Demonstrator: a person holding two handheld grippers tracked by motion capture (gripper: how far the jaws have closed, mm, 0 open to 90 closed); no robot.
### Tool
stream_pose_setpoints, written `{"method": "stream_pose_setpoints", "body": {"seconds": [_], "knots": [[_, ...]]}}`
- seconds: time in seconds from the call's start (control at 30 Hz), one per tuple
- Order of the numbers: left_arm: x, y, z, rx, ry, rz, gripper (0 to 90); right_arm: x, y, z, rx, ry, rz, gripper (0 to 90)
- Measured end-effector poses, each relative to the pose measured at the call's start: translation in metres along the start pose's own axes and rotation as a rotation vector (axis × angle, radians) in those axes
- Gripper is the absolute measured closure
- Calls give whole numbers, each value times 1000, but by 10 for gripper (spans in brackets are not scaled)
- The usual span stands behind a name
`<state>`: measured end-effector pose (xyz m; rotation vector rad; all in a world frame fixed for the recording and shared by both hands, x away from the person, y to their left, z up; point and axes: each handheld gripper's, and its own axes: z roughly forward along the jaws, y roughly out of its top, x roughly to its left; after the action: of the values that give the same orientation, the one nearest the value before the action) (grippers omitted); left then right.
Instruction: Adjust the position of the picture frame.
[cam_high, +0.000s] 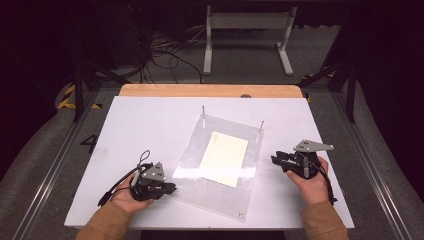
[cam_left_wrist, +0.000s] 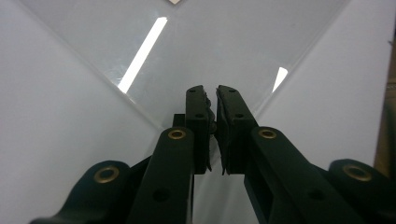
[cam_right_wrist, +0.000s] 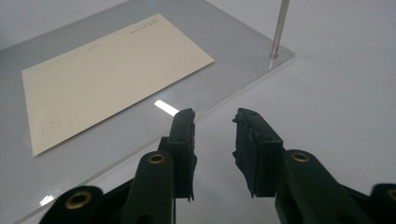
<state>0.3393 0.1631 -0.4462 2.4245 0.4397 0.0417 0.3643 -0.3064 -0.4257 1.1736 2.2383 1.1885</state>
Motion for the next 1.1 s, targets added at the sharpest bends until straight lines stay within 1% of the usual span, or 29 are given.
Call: {"method": "stream_pose_setpoints", "body": {"seconds": [0.03,0.07,0.17,0.23,0.27,0.33,0.4,0.47,0.5,0.53,0.6,0.63,0.67,0.7,0.73,0.77,0.8,0.83,0.9,0.93,1.0,1.03,1.1], "knots": [[-2,1,1,3,-20,10,840,0,0,0,4,2,2,670],[-4,2,2,1,-31,17,840,0,0,1,9,4,4,670],[-12,6,7,-2,-80,57,840,1,-1,3,14,22,13,670],[-18,9,10,1,-107,70,840,2,-1,4,14,29,21,671],[-20,10,11,4,-113,76,840,2,-1,5,13,29,14,671],[-26,13,15,10,-134,101,840,2,0,6,7,28,16,671],[-32,17,18,17,-153,117,840,1,4,9,-6,20,3,675],[-32,18,19,17,-161,119,836,-1,10,12,-22,20,6,686],[-30,16,19,5,-173,110,835,-3,13,15,-27,26,19,695],[-30,16,19,5,-173,110,830,-6,19,22,-20,38,39,700],[-25,11,17,-36,-214,82,793,-10,28,30,-8,21,40,701],[-24,10,15,-62,-225,79,765,-12,34,34,0,3,38,701],[-24,9,13,-87,-221,73,733,-15,42,39,-10,-24,35,698],[-24,9,13,-87,-221,73,698,-15,42,39,-10,-24,35,698],[-23,8,10,-106,-213,68,698,-18,48,43,-14,-43,39,693],[-22,7,7,-131,-217,53,685,-21,53,47,-20,-63,45,692],[-21,6,4,-147,-212,40,674,-25,59,53,-19,-85,47,690],[-19,4,2,-172,-199,31,660,-27,63,57,-16,-104,48,687],[-17,2,-4,-210,-172,3,646,-32,70,67,-4,-142,33,684],[-16,0,-6,-230,-157,-9,637,-34,72,72,4,-151,30,681],[-13,-5,-12,-263,-143,-32,640,-36,76,80,24,-167,19,684],[-12,-7,-14,-271,-131,-38,641,-37,78,84,17,-183,3,705],[-10,-13,-18,-296,-100,-64,643,-41,80,88,36,-203,-18,768]]}}
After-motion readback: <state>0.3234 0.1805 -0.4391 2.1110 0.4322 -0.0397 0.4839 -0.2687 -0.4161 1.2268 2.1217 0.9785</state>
